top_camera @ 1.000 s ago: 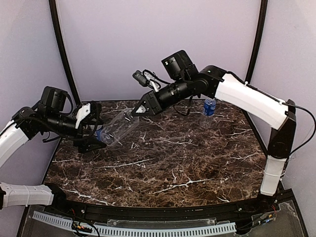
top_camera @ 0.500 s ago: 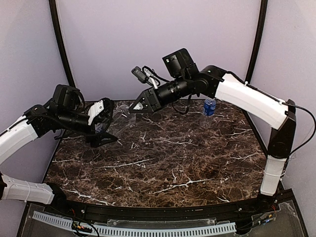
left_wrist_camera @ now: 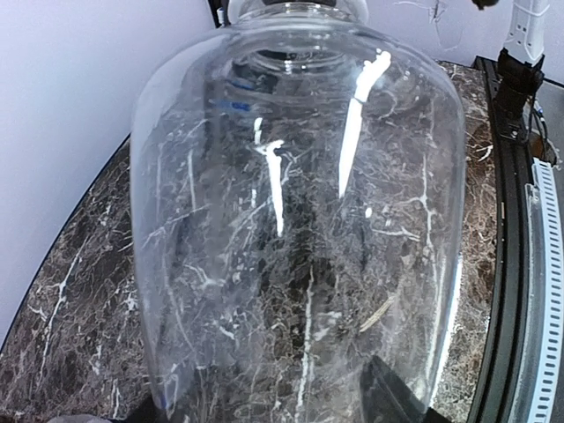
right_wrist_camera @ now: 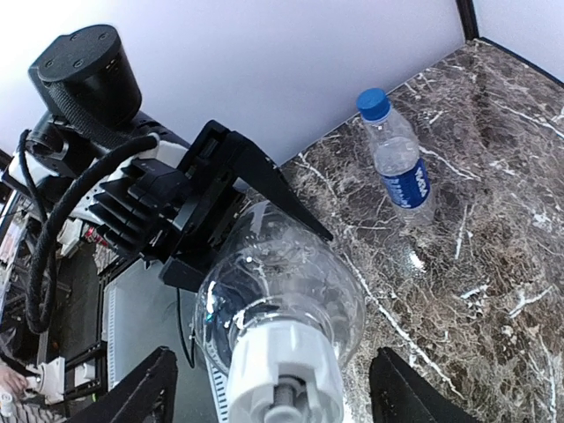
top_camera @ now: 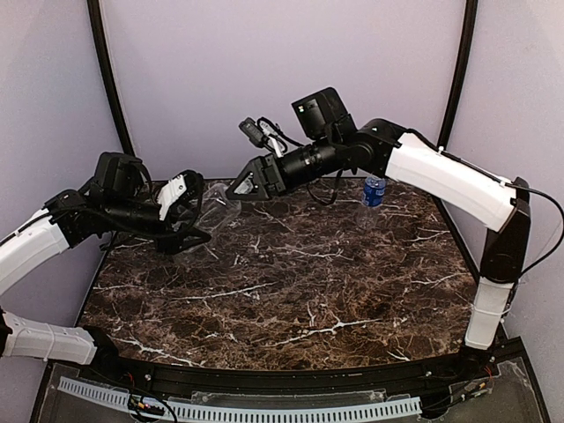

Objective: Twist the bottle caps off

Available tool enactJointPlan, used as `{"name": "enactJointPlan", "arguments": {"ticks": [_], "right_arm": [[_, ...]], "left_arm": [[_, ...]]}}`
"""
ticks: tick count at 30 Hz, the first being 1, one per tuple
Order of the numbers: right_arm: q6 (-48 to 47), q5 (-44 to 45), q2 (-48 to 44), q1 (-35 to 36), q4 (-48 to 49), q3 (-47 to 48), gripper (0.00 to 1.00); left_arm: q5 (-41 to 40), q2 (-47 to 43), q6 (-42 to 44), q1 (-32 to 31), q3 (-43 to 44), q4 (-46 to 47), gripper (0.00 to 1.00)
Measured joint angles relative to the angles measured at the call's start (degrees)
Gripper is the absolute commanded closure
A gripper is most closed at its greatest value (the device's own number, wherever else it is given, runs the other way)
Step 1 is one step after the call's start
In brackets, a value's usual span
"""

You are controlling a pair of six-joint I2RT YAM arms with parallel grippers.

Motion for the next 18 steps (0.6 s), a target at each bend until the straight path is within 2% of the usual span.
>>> {"name": "enactJointPlan", "arguments": {"ticks": [8,13,18], "right_arm": [[8.8,5.9,-2.0,-1.0,0.5,-3.1,0.29],[10.8,6.2,-1.6,-1.2,0.5,-2.3,0.49],[11.2,5.2,0.2,-1.4,0.8,-1.1,0.57]], "left_arm": [[-10.2,-0.8,1.3,-1.7,-2.6,4.7,0.54],[-13.8,-0.8,3.4,-3.5,-3.8,5.7,0.54],[-15.9,-0.9,3.9,-3.7,-3.9,6.2,0.54]]}}
